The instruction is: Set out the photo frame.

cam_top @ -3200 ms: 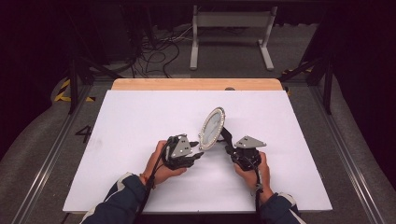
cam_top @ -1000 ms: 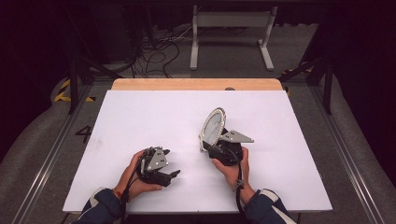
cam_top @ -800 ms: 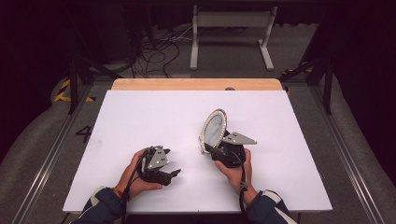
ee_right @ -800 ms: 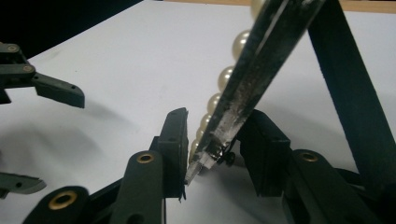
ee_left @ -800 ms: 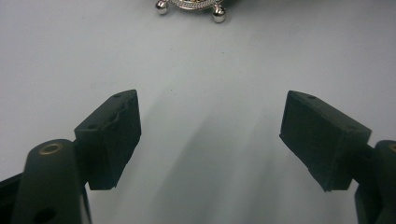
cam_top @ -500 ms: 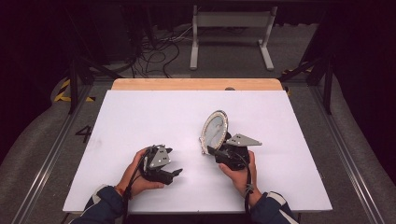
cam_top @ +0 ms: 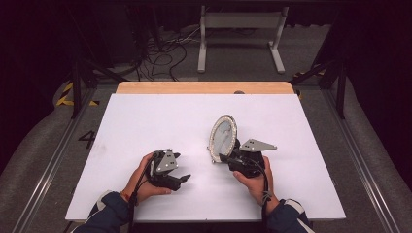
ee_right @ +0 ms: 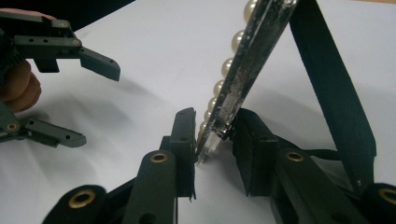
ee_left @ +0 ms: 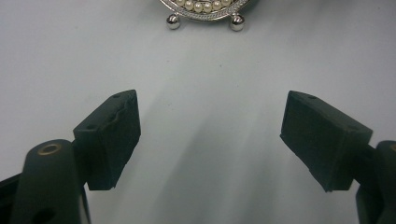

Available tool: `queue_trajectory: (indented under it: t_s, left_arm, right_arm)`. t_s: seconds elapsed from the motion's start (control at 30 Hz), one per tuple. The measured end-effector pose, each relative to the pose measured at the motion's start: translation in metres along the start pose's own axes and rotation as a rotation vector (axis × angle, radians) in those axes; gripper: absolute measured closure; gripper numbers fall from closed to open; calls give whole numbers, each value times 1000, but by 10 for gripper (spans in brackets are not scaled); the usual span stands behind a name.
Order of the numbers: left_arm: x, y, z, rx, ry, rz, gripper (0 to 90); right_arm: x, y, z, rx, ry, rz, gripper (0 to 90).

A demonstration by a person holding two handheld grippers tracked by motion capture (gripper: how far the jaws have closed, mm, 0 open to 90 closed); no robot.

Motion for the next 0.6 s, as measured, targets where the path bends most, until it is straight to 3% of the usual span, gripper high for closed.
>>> queue_trajectory:
  t_s: [0.17, 0.43, 0.6]
  left_arm:
    - [1, 0, 1, -3, 1, 6, 201]
    - [-1, 0, 0, -1, 7, 17, 199]
    - [-2, 0, 0, 1, -6, 15, 201]
  right_arm:
    - [3, 0, -1, 7, 8, 8, 691]
    - [-8, 0, 3, -14, -23, -18, 542]
    - [-24, -2, 3, -44, -31, -25, 588]
Point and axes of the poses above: each handheld gripper's, and its own axes: x roughly backward along the jaws, y roughly out of its top, z roughly to its left, the point moved 3 cm from there along -x, roughly forward along the jaws, and after that the axes turned 6 degrees about -x, right-handed, at the moved point
